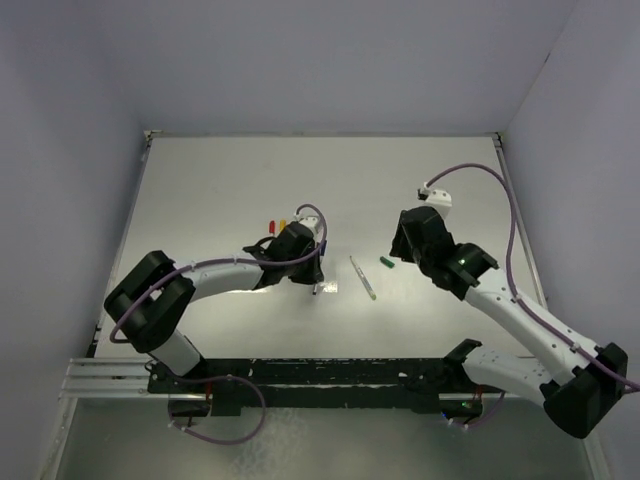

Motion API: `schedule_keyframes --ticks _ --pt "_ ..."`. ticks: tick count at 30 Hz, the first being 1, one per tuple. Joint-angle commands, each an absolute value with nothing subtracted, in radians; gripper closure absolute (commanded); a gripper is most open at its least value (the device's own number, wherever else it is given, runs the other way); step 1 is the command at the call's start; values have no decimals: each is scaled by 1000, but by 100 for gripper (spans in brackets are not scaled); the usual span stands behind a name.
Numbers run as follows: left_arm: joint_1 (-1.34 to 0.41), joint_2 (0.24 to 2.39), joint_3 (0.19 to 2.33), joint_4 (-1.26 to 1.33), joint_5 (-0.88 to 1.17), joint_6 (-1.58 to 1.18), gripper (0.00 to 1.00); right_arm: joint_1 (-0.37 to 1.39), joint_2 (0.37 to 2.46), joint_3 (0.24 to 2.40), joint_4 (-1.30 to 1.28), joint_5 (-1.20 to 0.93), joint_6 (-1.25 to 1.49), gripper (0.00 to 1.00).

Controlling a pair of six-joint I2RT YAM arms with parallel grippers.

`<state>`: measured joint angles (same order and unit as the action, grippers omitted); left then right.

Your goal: Insert the pens into the pen caps

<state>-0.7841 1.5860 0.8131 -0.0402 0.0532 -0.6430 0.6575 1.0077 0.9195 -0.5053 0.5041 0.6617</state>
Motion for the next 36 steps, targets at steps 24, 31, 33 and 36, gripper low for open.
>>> schedule_keyframes --ticks 24,31,33,36 --pt "-669 1769 1010 -109 68 -638 71 633 1441 907 -301 143 418 62" --pt "-668 1684 988 -114 83 -637 70 633 1537 937 -262 117 395 62" --pt "-668 1650 984 -125 79 -634 70 635 1552 943 -252 110 393 62" --pt "-668 1595 977 -140 72 -632 69 635 1569 949 -237 100 393 62"
